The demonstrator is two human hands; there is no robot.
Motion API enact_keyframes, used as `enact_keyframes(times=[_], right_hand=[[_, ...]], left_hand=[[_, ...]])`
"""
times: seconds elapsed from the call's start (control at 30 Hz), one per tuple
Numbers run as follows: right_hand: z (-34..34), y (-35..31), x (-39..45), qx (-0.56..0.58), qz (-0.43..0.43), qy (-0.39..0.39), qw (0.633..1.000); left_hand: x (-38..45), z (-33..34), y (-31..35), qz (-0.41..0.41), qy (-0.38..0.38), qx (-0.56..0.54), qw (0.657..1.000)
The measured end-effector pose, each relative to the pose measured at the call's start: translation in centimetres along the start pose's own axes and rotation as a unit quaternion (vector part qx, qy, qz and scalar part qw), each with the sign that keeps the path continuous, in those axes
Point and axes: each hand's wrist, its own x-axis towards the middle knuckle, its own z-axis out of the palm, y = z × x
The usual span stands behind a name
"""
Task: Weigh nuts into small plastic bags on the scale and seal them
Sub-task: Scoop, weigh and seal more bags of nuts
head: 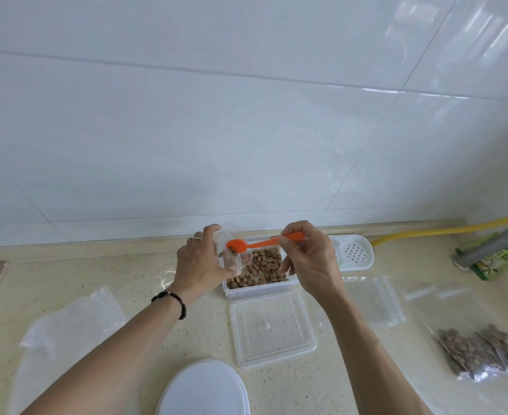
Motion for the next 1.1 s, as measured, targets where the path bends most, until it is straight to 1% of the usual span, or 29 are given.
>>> enact_keyframes(times=[0.07,0.2,0.33,0.4,0.47,0.57,0.67,0.8,0.87,1.1], right_hand=[[-0.1,0.1,-0.1,0.020,0.008,-0.002,1.000],[-0.1,0.5,0.0,0.037,0.004,0.026,0.999],[-0.2,2.3,0.9,0.057,0.026,0.126,0.990],[-0.2,4.0,1.2,0.020,0.046,0.156,0.986],[0.0,5.9,1.2,-0.030,0.070,0.171,0.982],[0.9,8.3,0.9,-0.068,0.092,0.167,0.979],[2.3,9.7,0.3,-0.097,0.103,0.120,0.983],[3.5,9.7,0.0,-0.051,0.160,0.077,0.983],[3.8,9.5,0.1,-0.018,0.188,0.079,0.979],[3.2,9.8,0.2,0.104,0.261,0.175,0.944]], left_hand=[[0.0,0.4,-0.3,-0.005,0.001,-0.004,1.000],[0.1,0.9,-0.8,-0.012,-0.003,-0.007,1.000],[-0.1,0.8,-1.7,-0.016,0.000,0.004,1.000],[-0.4,0.6,-2.5,-0.014,0.000,0.010,1.000],[-0.9,0.5,-3.3,-0.003,-0.004,0.025,1.000],[-1.4,0.6,-3.9,0.016,-0.005,0.043,0.999],[-1.5,1.0,-4.1,0.025,-0.011,0.043,0.999],[-1.4,1.1,-4.0,0.030,-0.014,0.041,0.999],[-1.5,1.0,-4.0,0.035,-0.013,0.049,0.998],[-1.8,0.1,-3.7,0.036,-0.008,0.069,0.997]])
